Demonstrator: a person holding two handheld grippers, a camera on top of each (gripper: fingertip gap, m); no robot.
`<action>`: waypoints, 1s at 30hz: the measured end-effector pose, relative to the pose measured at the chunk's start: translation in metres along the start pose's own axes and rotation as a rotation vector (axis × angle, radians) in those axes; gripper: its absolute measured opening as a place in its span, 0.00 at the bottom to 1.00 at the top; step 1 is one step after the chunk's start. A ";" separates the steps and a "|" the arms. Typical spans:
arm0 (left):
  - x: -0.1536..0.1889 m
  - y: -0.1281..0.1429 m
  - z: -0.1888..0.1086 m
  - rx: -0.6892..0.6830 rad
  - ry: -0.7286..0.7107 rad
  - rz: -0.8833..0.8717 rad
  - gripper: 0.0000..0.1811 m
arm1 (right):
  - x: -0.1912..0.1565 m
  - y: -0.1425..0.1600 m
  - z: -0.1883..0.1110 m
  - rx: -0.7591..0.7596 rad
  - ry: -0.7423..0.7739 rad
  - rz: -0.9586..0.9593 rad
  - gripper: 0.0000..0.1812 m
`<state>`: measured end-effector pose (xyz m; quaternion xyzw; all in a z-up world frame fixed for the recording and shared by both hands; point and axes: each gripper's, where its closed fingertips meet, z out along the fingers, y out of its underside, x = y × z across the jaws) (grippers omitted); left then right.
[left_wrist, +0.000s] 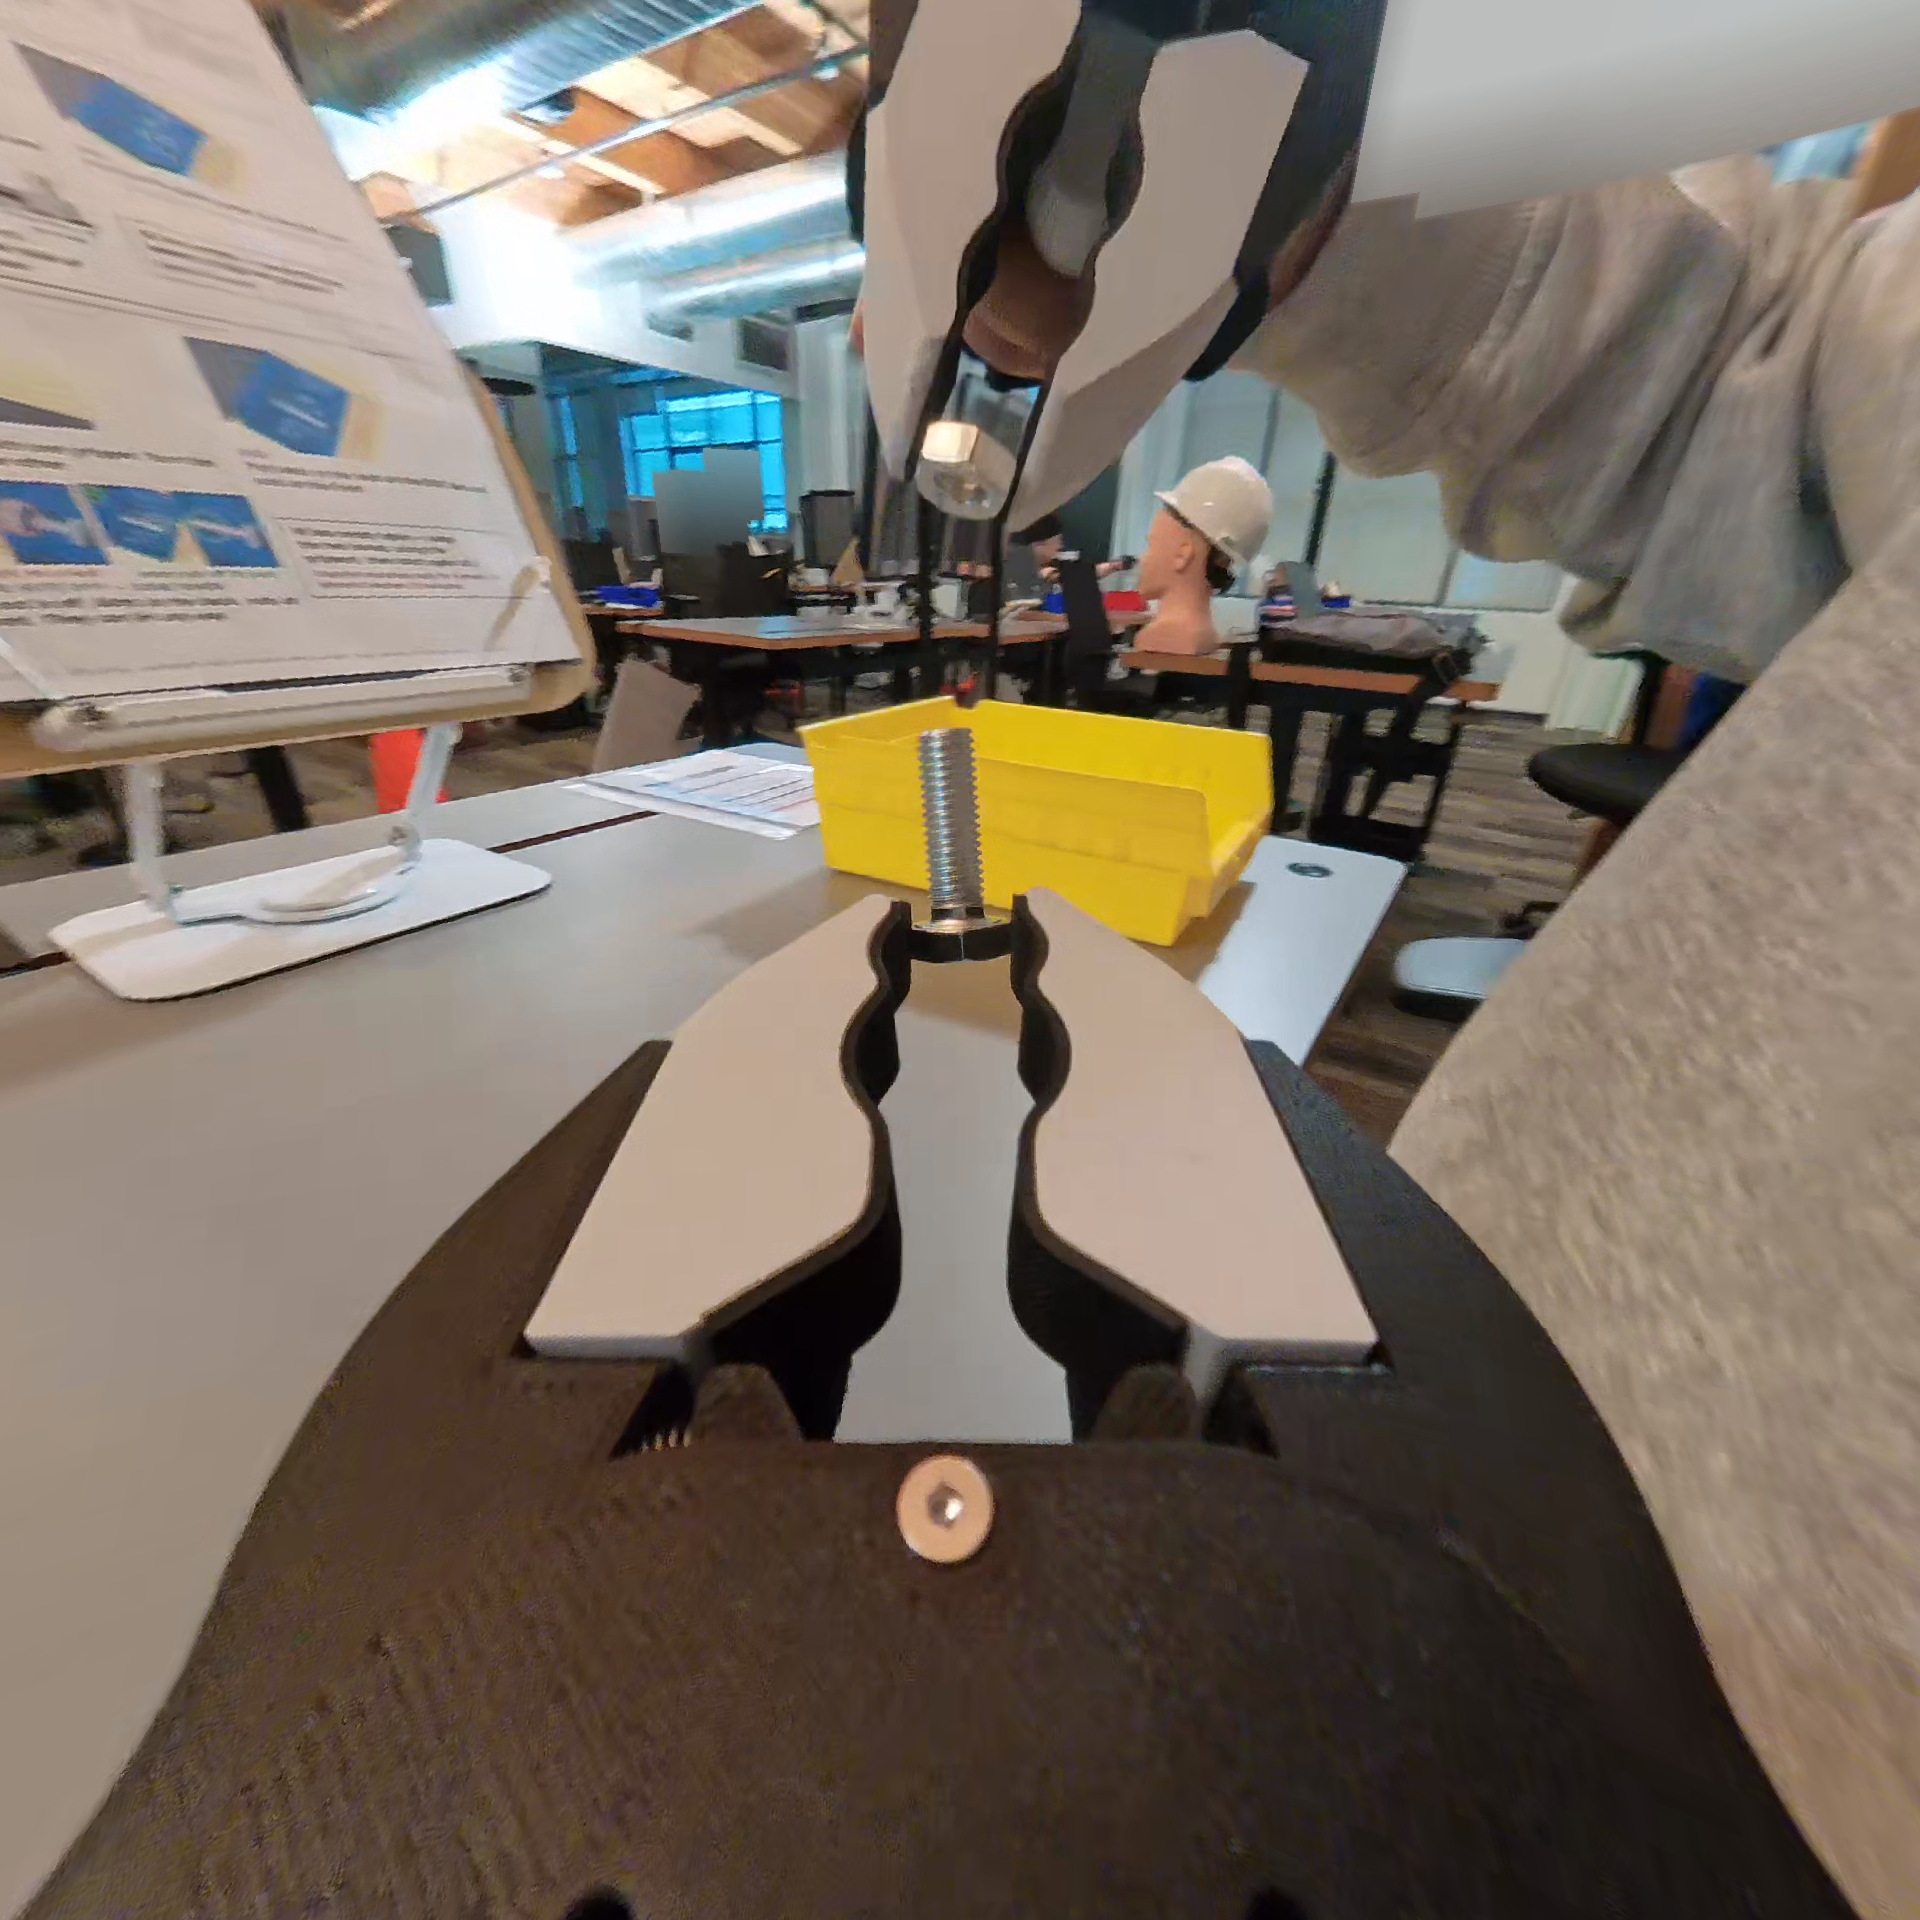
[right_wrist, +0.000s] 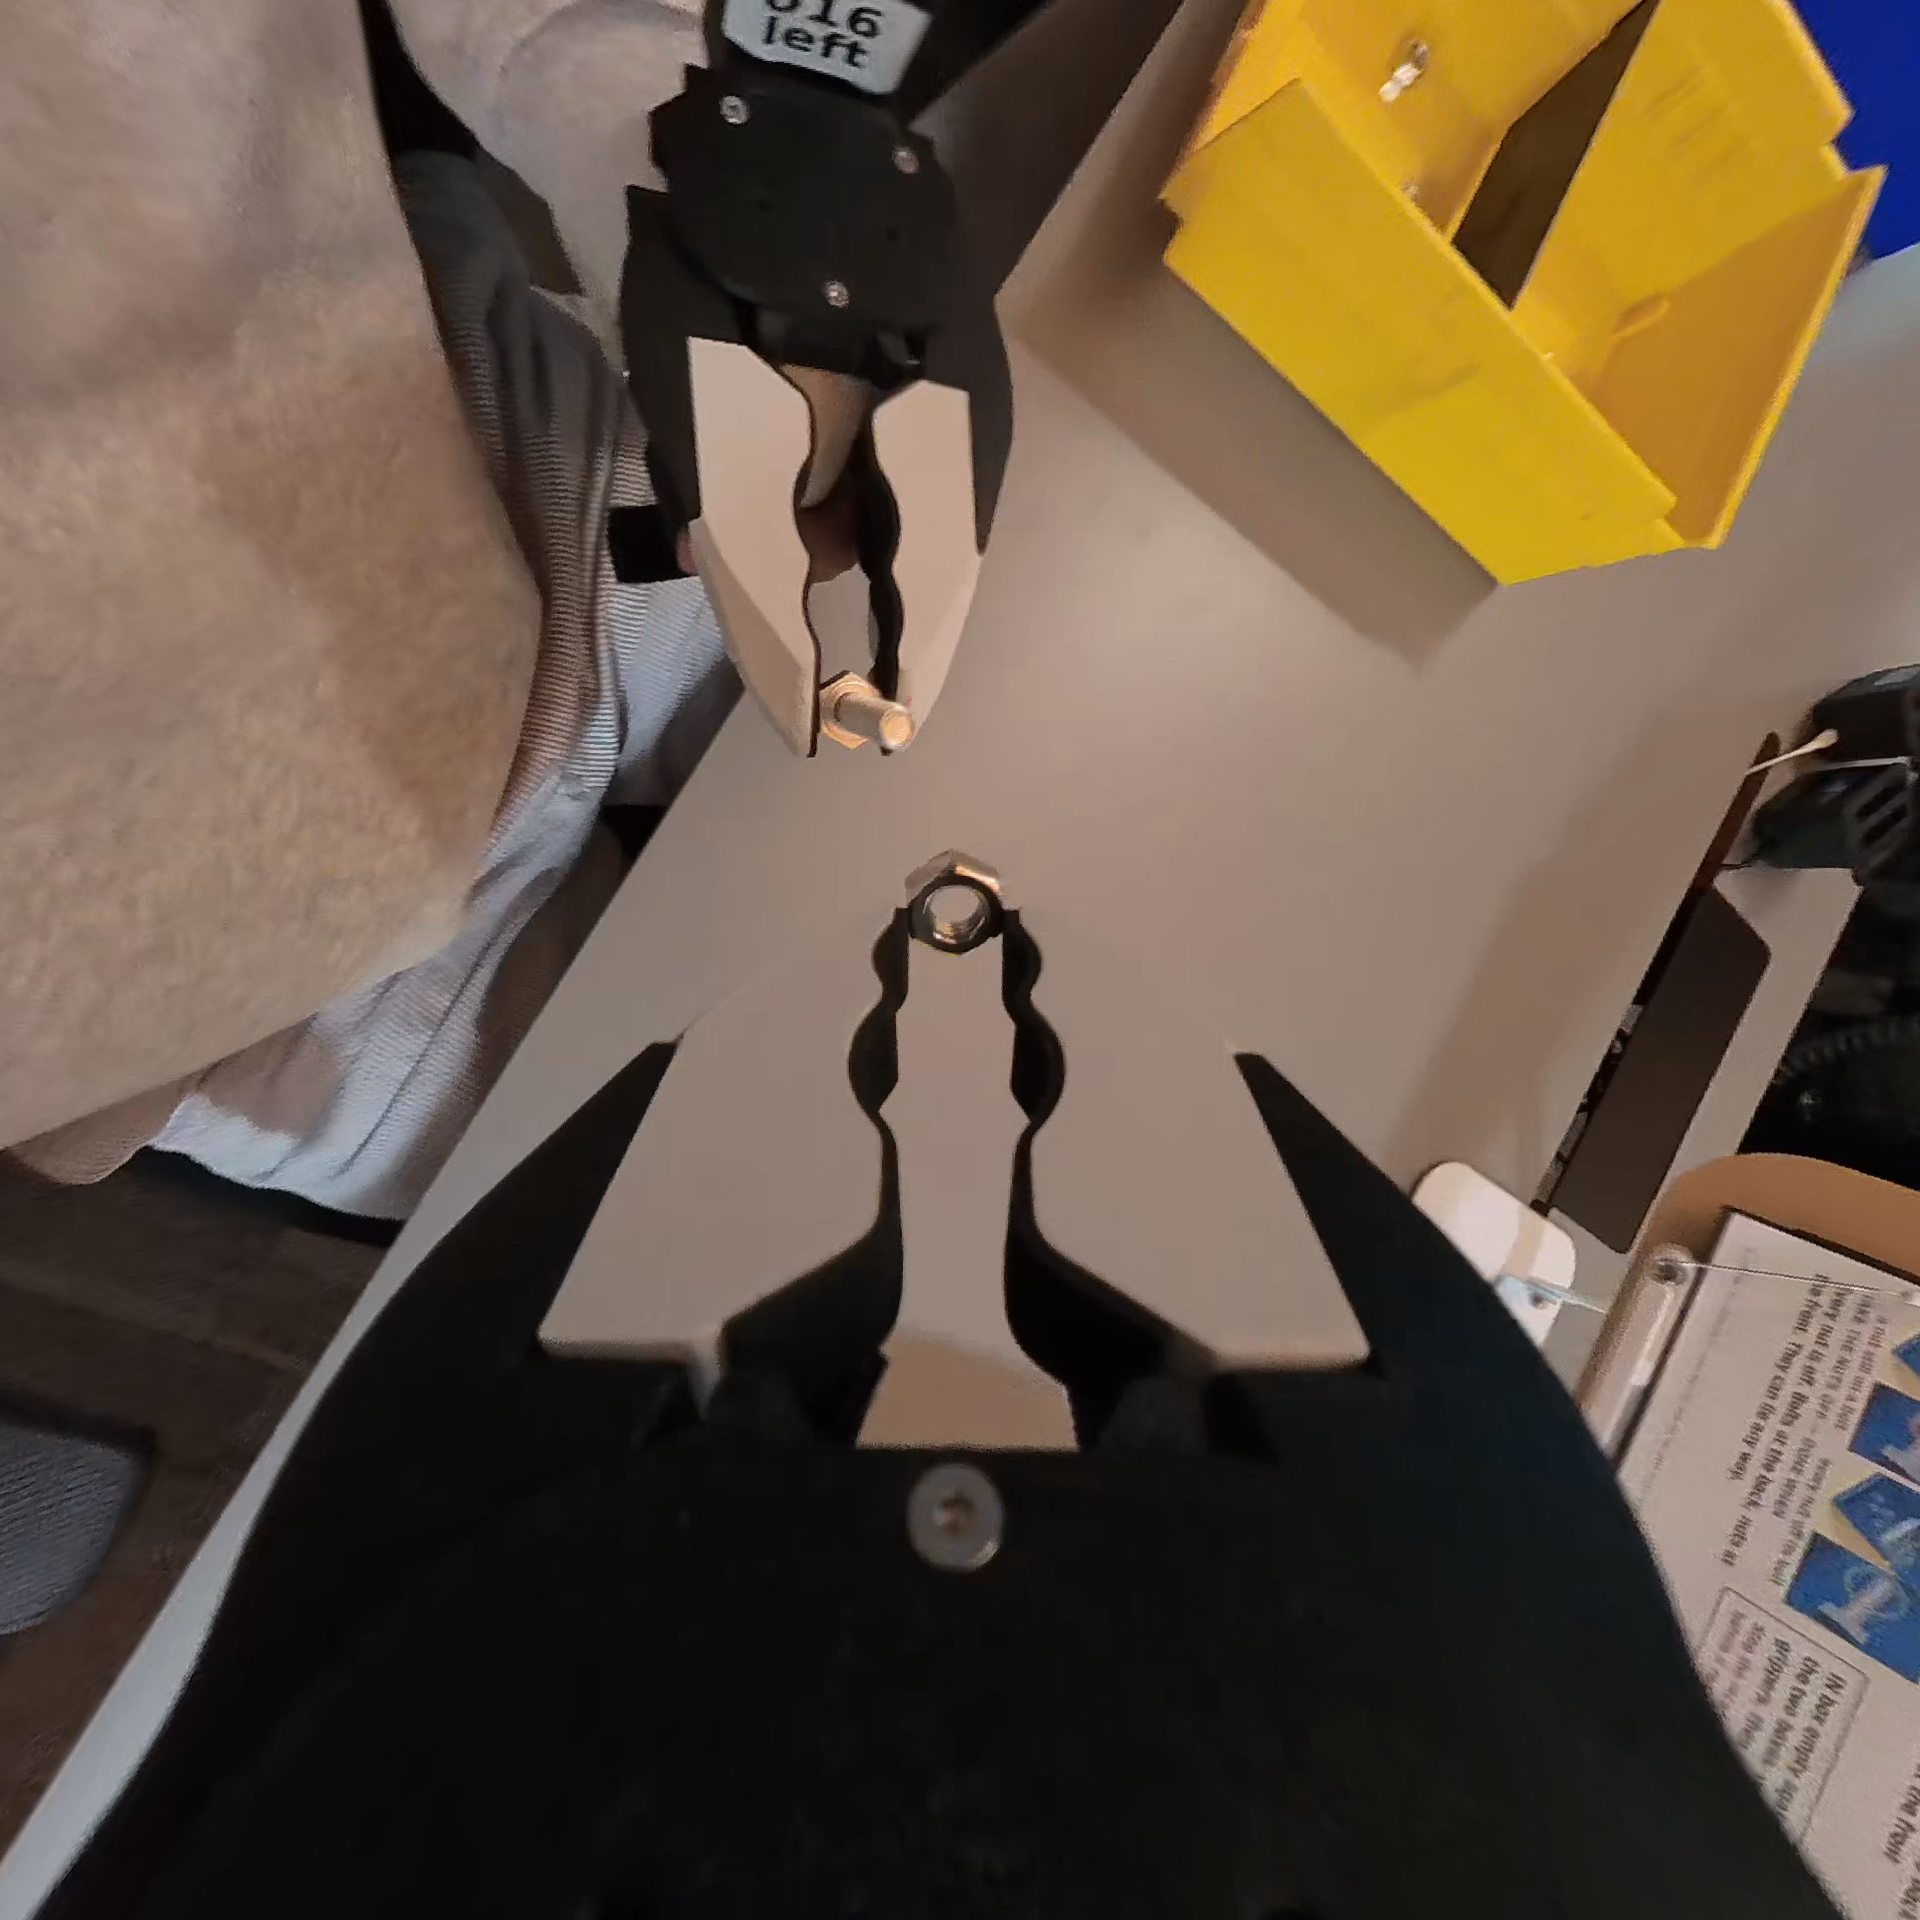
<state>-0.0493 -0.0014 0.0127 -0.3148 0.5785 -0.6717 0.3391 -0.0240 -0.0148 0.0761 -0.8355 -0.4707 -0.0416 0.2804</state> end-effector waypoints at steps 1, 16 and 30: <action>0.006 -0.001 -0.001 0.011 0.029 -0.005 0.11 | -0.007 -0.002 0.001 -0.011 -0.014 -0.006 0.10; 0.023 -0.012 -0.004 0.077 0.187 -0.020 0.11 | -0.026 -0.033 0.026 -0.168 -0.180 -0.077 0.10; 0.003 -0.017 -0.011 0.081 0.143 -0.019 0.10 | -0.011 -0.036 0.042 -0.251 -0.318 -0.094 0.09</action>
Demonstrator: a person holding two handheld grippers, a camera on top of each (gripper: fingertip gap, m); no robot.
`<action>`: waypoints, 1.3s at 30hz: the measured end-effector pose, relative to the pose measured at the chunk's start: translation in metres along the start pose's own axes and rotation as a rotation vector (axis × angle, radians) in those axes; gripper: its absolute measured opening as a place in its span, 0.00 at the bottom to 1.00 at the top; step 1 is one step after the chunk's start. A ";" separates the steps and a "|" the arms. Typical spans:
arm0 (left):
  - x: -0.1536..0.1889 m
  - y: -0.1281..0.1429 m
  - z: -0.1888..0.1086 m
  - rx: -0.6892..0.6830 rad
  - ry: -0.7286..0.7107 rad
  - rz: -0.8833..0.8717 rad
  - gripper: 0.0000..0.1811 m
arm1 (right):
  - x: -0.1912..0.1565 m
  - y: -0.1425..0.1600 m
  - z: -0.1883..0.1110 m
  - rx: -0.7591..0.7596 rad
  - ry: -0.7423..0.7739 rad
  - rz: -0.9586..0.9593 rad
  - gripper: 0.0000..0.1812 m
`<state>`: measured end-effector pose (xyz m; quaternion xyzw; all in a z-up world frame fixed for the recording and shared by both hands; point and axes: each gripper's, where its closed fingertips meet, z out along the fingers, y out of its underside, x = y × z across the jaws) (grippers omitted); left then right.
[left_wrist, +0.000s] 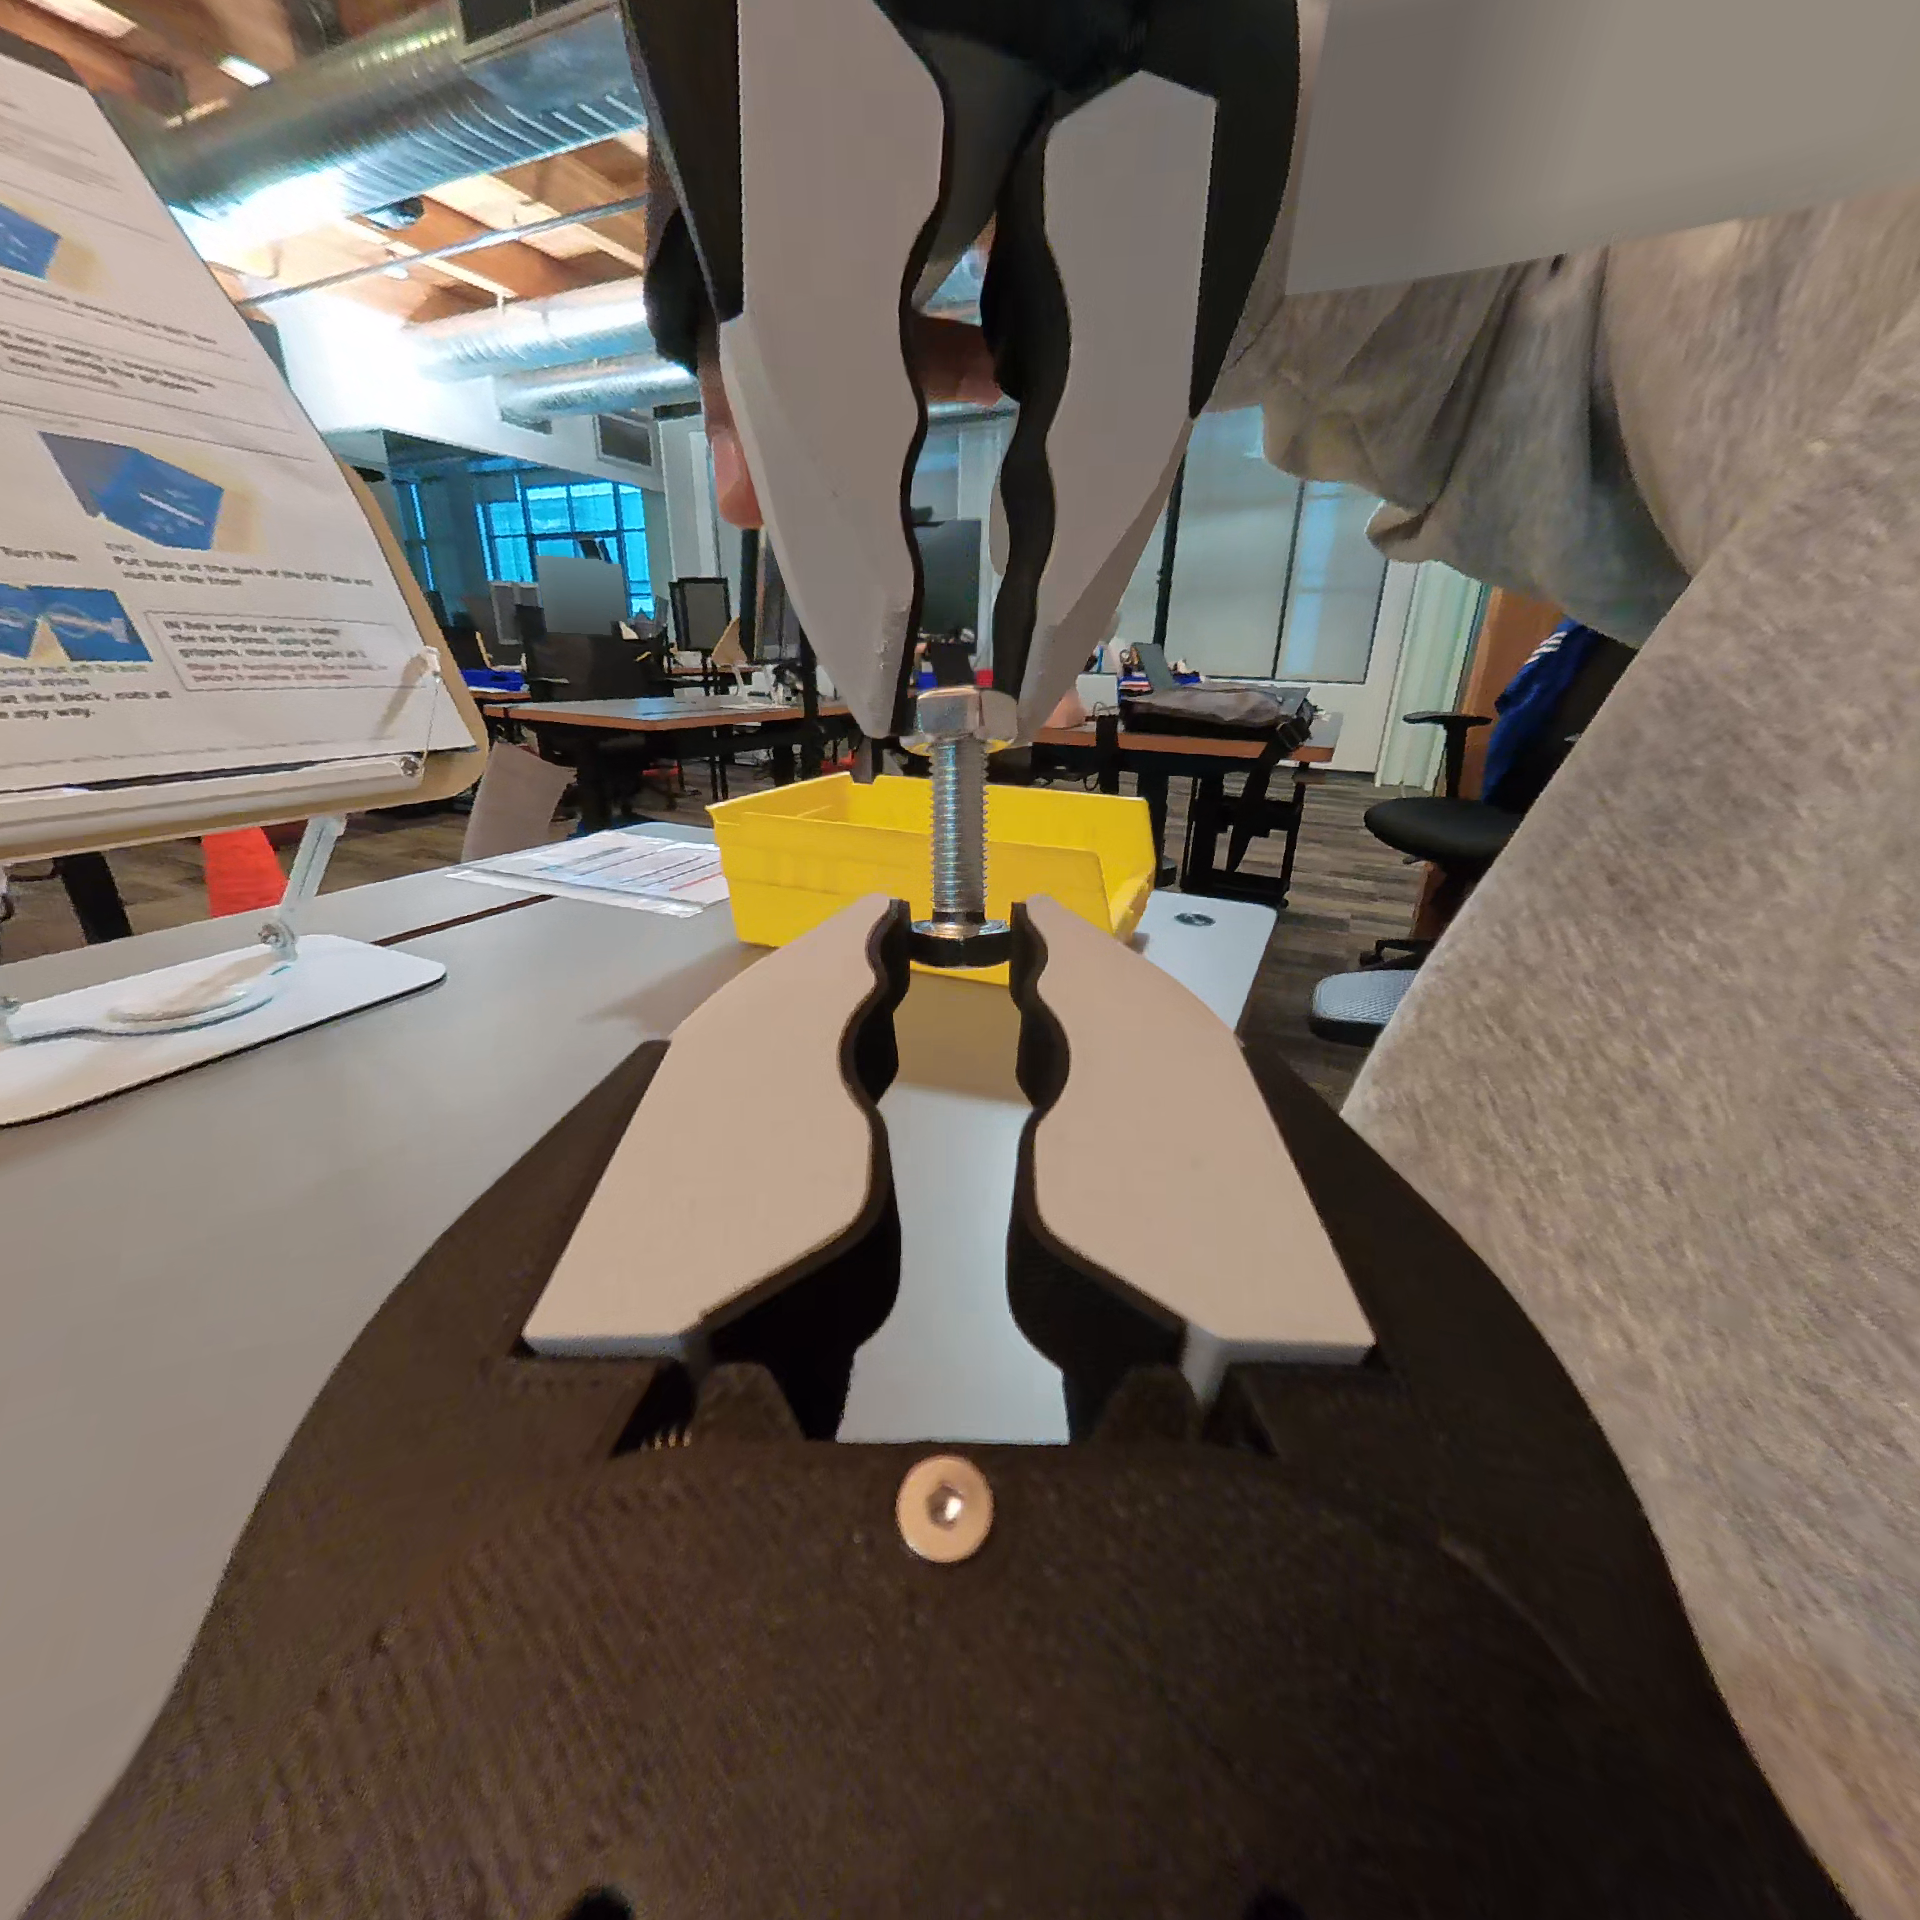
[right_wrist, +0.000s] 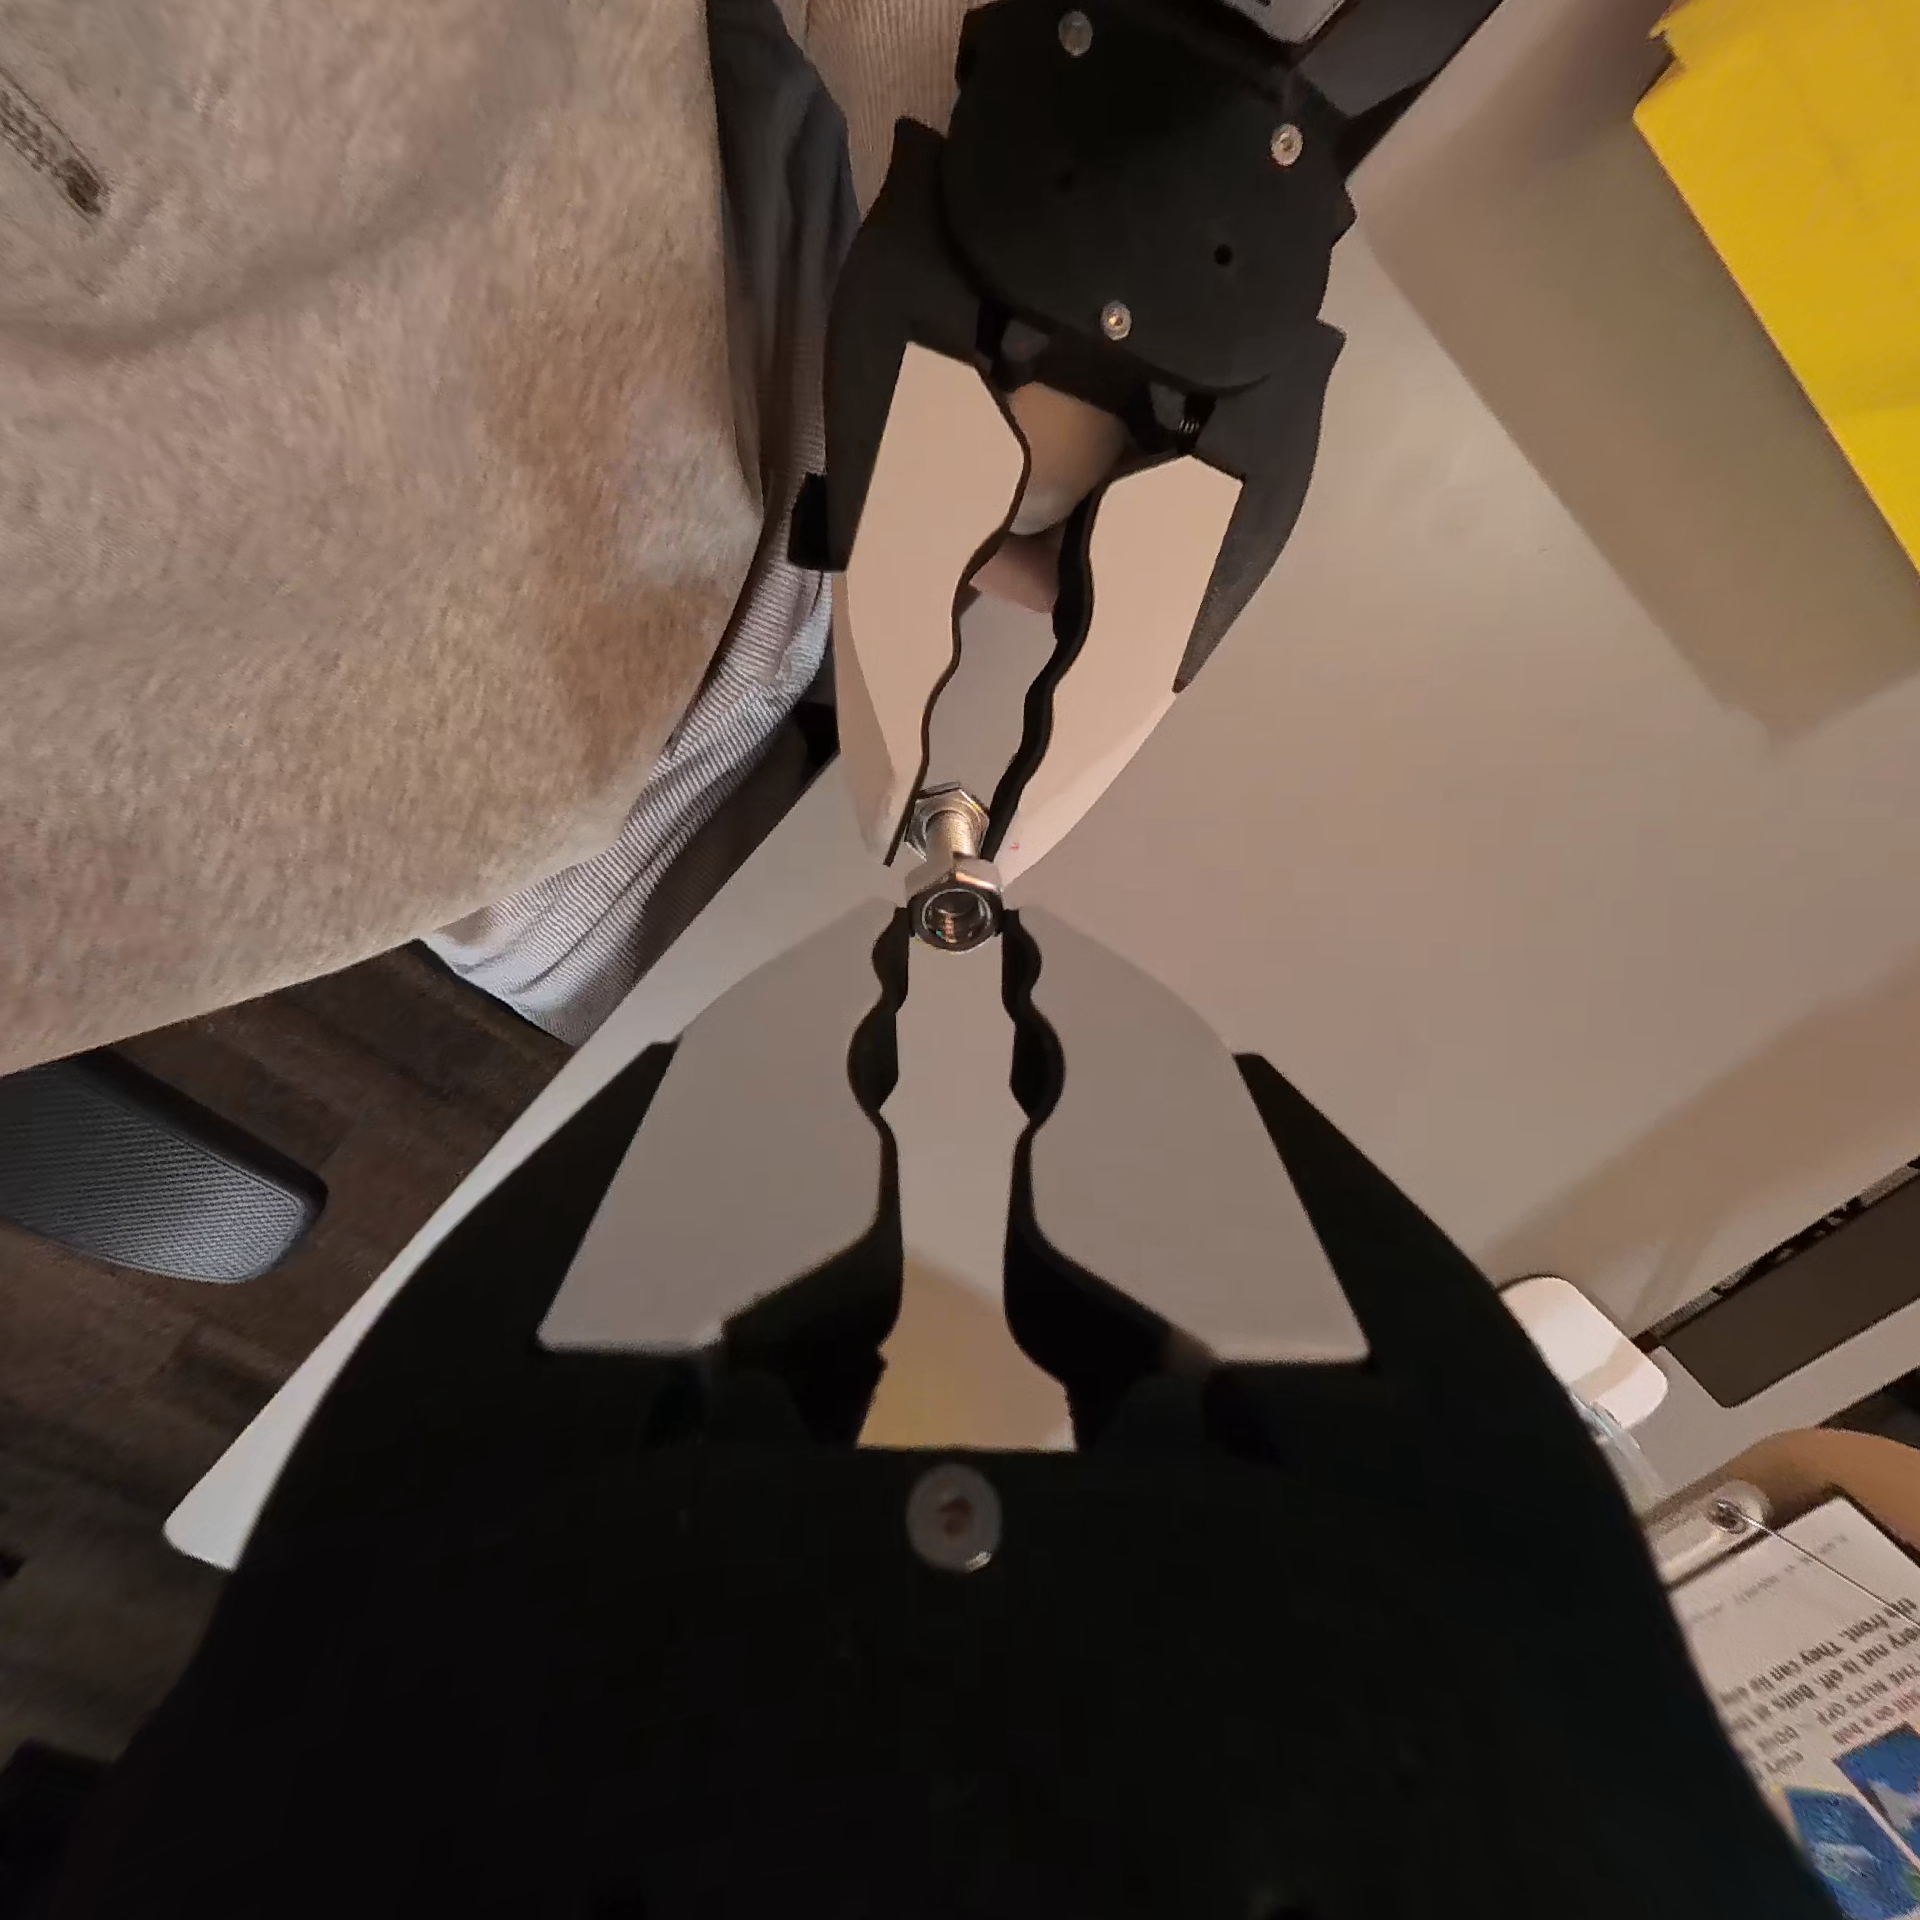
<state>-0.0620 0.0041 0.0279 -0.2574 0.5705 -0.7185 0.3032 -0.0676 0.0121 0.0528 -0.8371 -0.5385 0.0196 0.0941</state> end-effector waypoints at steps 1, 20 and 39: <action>-0.001 0.002 0.000 -0.010 -0.004 0.001 0.10 | 0.001 0.001 0.001 -0.012 0.002 -0.002 0.09; -0.013 0.028 0.005 -0.172 -0.104 0.077 0.10 | 0.003 0.024 0.022 -0.146 0.011 0.150 0.10; -0.010 0.024 0.005 -0.151 -0.089 0.083 0.10 | 0.003 0.019 0.019 -0.109 0.022 0.132 0.13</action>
